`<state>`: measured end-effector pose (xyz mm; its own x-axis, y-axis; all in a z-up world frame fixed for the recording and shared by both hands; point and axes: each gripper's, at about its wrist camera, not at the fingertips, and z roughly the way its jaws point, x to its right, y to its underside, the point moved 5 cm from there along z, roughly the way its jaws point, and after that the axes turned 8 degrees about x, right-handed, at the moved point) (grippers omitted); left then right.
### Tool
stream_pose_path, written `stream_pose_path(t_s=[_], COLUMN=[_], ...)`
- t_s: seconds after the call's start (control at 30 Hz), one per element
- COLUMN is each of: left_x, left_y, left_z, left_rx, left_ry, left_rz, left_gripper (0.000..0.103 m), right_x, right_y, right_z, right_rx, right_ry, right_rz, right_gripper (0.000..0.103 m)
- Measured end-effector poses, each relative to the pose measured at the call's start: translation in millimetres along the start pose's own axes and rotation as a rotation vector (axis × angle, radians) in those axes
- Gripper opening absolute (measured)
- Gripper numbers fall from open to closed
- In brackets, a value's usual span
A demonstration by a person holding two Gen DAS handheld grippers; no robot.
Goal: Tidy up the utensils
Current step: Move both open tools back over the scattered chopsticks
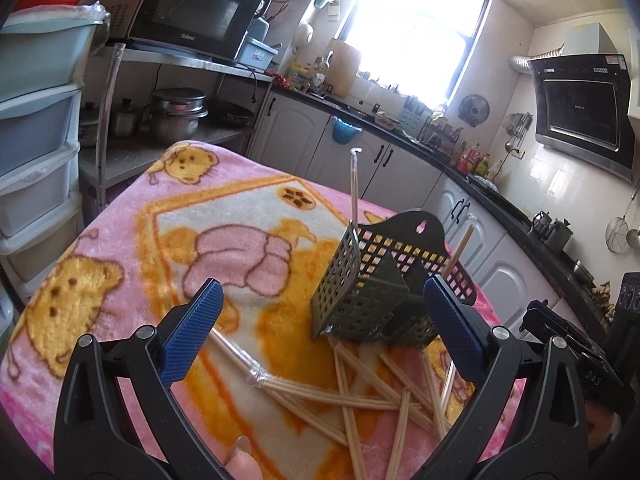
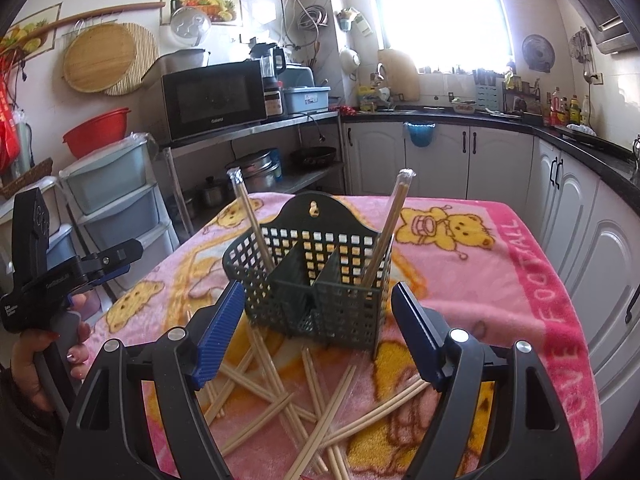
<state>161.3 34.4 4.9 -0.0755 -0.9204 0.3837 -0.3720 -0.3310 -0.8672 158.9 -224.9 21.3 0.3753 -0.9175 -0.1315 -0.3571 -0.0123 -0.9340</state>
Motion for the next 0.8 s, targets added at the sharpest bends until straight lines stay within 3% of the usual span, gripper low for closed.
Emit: stream_pose_path(t_s=[0.8], left_x=[-24.2], left_y=[52.2], left_z=[8.8], left_rx=[-0.137], left_ry=[-0.049], left_rz=[-0.003], left_gripper=[0.092], right_x=[-1.8], right_y=[49.9], right_z=[14.9], right_rx=[-0.142], right_ry=[-0.005], right_rz=[0.018], right_gripper=[0.073])
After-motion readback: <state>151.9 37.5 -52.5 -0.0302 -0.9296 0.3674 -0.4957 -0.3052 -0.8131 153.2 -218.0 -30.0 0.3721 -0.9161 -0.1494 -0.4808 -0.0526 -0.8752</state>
